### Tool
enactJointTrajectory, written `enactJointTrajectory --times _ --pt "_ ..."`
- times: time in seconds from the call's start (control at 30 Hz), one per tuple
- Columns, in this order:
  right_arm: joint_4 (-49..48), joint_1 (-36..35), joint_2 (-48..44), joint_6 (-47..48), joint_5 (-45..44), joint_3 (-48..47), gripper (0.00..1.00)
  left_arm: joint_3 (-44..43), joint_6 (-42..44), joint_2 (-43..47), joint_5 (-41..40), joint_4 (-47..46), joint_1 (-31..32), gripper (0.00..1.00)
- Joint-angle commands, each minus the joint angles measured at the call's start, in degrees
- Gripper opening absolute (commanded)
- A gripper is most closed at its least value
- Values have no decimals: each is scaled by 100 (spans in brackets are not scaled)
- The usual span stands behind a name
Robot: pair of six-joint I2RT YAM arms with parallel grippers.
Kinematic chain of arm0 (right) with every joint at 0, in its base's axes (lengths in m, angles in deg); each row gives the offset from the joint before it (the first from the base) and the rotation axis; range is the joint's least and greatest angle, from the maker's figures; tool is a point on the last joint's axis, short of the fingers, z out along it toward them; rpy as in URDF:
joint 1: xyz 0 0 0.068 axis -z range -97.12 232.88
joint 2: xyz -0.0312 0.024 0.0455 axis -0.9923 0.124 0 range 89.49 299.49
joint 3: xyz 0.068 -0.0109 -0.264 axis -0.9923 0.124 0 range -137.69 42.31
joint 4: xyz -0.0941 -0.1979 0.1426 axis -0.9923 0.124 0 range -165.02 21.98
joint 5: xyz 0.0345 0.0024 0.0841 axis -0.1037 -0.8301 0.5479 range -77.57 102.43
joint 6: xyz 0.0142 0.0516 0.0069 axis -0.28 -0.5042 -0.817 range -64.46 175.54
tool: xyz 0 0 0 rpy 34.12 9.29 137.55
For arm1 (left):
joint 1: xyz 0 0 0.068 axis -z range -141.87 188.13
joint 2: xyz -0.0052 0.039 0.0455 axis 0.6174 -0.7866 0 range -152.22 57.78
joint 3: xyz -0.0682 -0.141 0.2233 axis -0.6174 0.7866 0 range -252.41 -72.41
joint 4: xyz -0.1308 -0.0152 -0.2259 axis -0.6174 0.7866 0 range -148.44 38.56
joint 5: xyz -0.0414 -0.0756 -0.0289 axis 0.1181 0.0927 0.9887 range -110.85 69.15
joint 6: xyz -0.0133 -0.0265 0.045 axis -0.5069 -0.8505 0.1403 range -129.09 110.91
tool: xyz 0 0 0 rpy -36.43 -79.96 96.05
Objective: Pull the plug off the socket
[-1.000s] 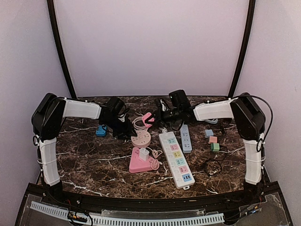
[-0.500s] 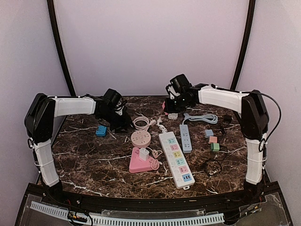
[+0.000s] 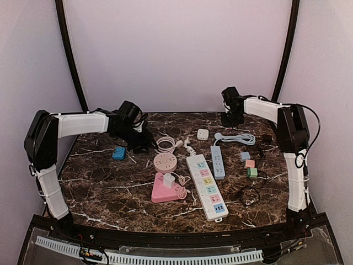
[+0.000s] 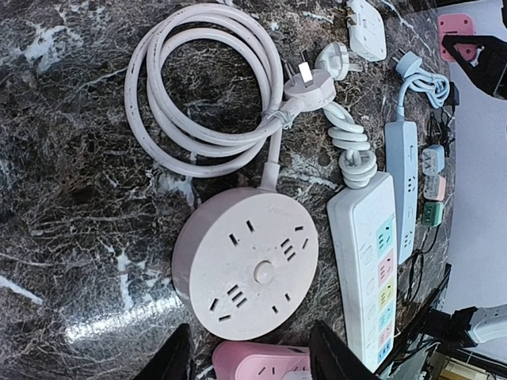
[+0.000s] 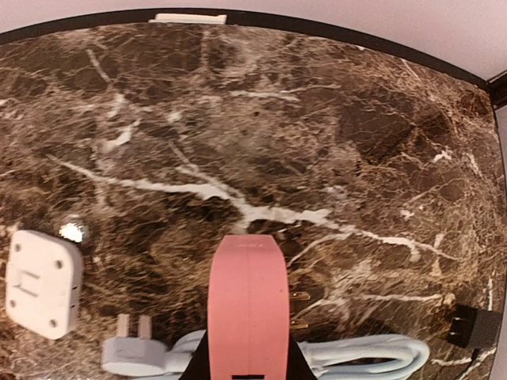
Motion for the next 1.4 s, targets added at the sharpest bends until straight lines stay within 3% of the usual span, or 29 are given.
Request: enactJointTrajectory --times 0.0,0.5,0.77,1.27,1.37 --pt "244 176 341 358 -425 -480 13 166 -20 358 59 115 23 49" --pt "296 416 891 524 -369 -754 22 336 -72 472 79 26 23 49" --pt "266 421 714 413 -75 -622 26 337 -96 459 98 -1 23 50" --pt "-39 407 -201 64 818 153 53 346 -127 392 170 -46 67 50" --pt "-94 365 -487 14 1033 364 54 366 -97 399 218 -24 82 50"
